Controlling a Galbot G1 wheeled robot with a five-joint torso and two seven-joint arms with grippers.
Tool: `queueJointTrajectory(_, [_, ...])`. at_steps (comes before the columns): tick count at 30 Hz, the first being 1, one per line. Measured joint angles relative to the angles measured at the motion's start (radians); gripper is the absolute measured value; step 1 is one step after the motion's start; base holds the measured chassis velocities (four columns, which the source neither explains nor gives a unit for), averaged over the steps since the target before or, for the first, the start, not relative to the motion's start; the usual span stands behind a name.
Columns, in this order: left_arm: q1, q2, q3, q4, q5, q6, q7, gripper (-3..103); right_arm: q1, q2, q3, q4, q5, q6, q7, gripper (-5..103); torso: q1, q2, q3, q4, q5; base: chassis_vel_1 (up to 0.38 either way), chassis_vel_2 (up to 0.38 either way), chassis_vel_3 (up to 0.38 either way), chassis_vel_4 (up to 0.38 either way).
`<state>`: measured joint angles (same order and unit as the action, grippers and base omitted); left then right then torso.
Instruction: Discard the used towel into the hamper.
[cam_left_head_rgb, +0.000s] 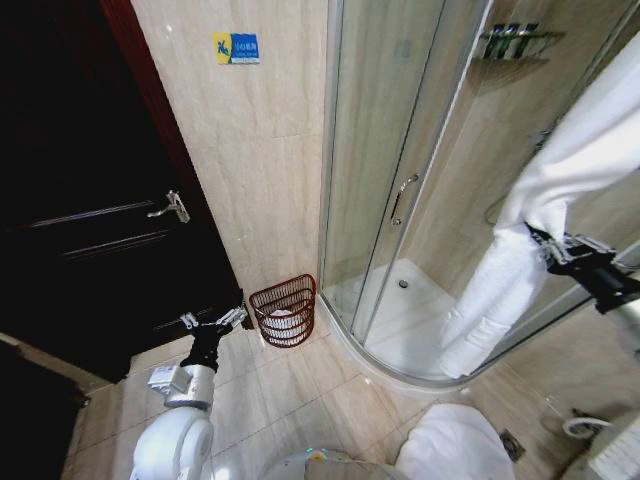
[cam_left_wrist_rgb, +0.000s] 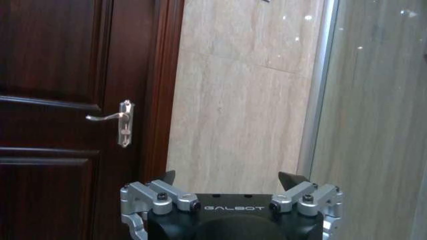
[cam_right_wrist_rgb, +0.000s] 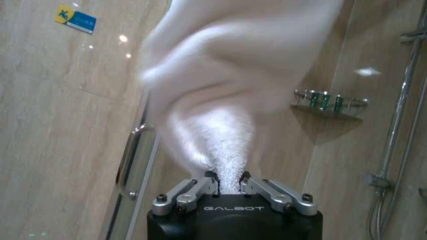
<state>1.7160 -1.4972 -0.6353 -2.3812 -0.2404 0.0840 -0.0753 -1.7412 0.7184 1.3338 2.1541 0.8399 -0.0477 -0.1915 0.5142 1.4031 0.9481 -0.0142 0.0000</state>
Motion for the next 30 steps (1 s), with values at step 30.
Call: queueJointTrajectory(30, [0.000,0.000,0.000,0.000,0.000,0.000,0.000,100,0.046,0.211,-0.152,0.038,0.329,-0.080,0.342,12,0.000,0.000,0.000,-0.0004,-0.0008,0.000,0.000,0.000,0.000])
